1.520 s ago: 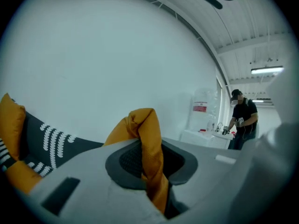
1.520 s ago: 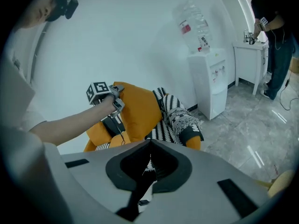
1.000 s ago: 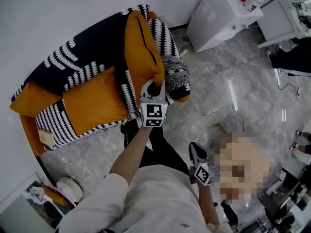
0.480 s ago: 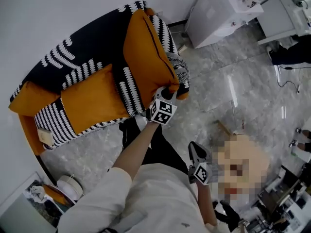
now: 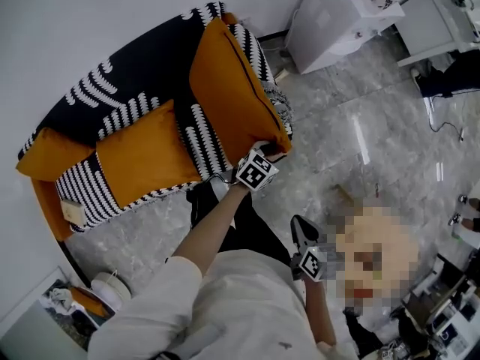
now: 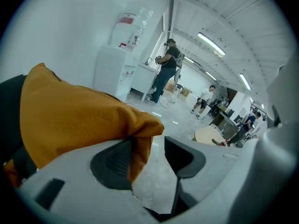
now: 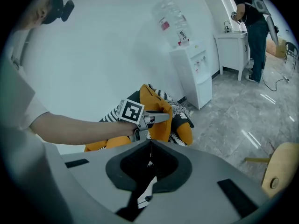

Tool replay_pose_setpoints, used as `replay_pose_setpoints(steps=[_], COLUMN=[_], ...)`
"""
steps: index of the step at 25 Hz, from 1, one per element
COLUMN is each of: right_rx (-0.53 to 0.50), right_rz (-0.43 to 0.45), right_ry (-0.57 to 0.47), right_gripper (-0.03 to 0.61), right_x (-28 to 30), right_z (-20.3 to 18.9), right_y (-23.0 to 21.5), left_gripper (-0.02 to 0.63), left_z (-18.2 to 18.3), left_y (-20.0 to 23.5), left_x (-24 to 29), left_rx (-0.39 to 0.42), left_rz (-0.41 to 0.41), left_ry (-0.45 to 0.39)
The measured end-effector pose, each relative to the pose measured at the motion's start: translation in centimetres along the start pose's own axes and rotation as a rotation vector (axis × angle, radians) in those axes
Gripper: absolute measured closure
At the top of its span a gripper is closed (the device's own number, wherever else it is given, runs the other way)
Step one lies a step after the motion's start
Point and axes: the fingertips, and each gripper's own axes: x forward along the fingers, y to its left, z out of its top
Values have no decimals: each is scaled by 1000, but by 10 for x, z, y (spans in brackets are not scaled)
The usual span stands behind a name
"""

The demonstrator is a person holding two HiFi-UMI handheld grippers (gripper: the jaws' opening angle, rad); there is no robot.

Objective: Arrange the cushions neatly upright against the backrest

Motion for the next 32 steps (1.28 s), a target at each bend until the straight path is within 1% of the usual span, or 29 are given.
replay_pose_setpoints(steps=[3, 5, 10, 12, 14, 15, 17, 19, 21, 24, 25, 27, 30, 32], right_rx=[-4, -6, -34, -53, -70, -78, -98, -126, -155, -212, -231, -258, -282, -308], right_rz=[11, 22, 78, 109, 140, 157, 191, 225, 257, 297, 305, 309, 314, 320], right_ry=[-27, -46, -75, -82, -90, -93, -91, -76, -53, -18, -6, 16, 42, 62], right_gripper=[569, 569, 569, 569, 569, 569, 569, 569, 569, 569, 569, 569, 569, 569], right_x=[2, 4, 16, 24, 31, 35, 45, 58, 70, 85, 89, 101, 122, 137], right_z=[10, 19, 36, 41, 46, 48, 52, 53, 50, 45, 44, 42, 41, 37], right_y=[1, 2, 23, 34, 47, 54, 69, 85, 105, 137, 146, 161, 186, 207], left_gripper=[405, 405, 403, 405, 405, 407, 430, 479, 536, 565, 575, 598, 601, 601], left_z=[5, 8, 15, 11, -1, -9, -27, -49, -75, -124, -141, -176, -224, -254], left_y=[-11, -12, 2, 13, 22, 26, 36, 46, 54, 68, 73, 84, 100, 110], left_x=[-17, -34, -99, -130, -166, -185, -225, -265, -304, -354, -368, -392, -427, -452], left_rx=[-45, -59, -122, -173, -226, -246, -281, -331, -385, -460, -494, -586, -738, -801], left_rz=[-24, -8, 78, 123, 178, 212, 286, 356, 420, 512, 543, 605, 676, 712], left_ry=[-15, -36, -122, -161, -192, -204, -227, -255, -278, -279, -278, -286, -305, -296])
